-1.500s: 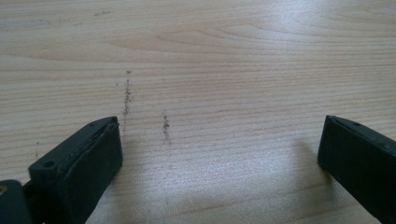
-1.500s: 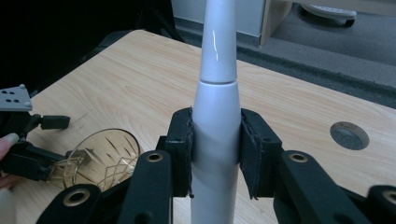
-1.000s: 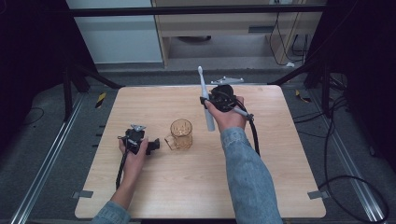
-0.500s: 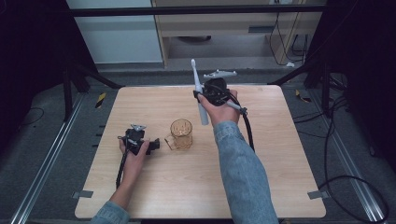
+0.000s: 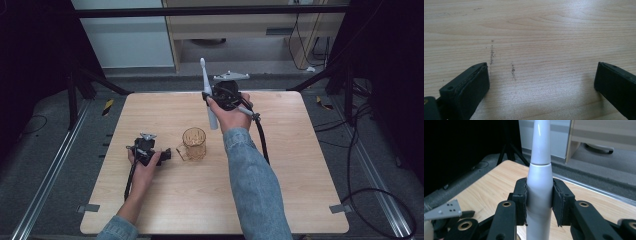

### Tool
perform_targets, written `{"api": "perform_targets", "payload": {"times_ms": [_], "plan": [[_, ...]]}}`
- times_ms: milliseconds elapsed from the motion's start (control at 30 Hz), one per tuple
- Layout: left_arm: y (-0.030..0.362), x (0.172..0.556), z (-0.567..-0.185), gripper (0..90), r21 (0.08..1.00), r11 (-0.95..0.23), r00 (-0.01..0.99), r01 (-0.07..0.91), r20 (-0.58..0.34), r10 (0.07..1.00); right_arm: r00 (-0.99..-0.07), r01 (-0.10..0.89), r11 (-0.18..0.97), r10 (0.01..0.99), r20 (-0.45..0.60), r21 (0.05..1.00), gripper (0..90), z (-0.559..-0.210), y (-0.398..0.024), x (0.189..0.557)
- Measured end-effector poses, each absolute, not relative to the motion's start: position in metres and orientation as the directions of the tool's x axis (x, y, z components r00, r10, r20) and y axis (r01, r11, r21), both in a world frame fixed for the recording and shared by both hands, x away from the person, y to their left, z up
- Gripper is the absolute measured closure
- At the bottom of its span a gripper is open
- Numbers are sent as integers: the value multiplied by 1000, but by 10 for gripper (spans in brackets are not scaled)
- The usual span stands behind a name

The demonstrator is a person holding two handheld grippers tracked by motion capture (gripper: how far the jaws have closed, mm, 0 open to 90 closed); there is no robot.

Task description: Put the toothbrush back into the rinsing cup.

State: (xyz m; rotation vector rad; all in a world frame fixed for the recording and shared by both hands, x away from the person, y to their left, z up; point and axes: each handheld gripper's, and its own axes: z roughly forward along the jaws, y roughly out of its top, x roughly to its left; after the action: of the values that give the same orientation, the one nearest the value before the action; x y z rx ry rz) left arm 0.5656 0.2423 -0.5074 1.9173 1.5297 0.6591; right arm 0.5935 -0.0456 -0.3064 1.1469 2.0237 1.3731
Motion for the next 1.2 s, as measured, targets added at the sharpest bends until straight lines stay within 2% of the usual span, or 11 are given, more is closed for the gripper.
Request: {"api": "perform_targets", "payload": {"times_ms": [233,1200], "plan": [[242,566,-507,0,712,-163,216,683,17,976,-566,364,132,818,106,922,671,-303,-38,596],[242,567,-508,0,716,-166,223,678,15,975,-595,356,135,796,113,925,670,-319,-11,597]]}}
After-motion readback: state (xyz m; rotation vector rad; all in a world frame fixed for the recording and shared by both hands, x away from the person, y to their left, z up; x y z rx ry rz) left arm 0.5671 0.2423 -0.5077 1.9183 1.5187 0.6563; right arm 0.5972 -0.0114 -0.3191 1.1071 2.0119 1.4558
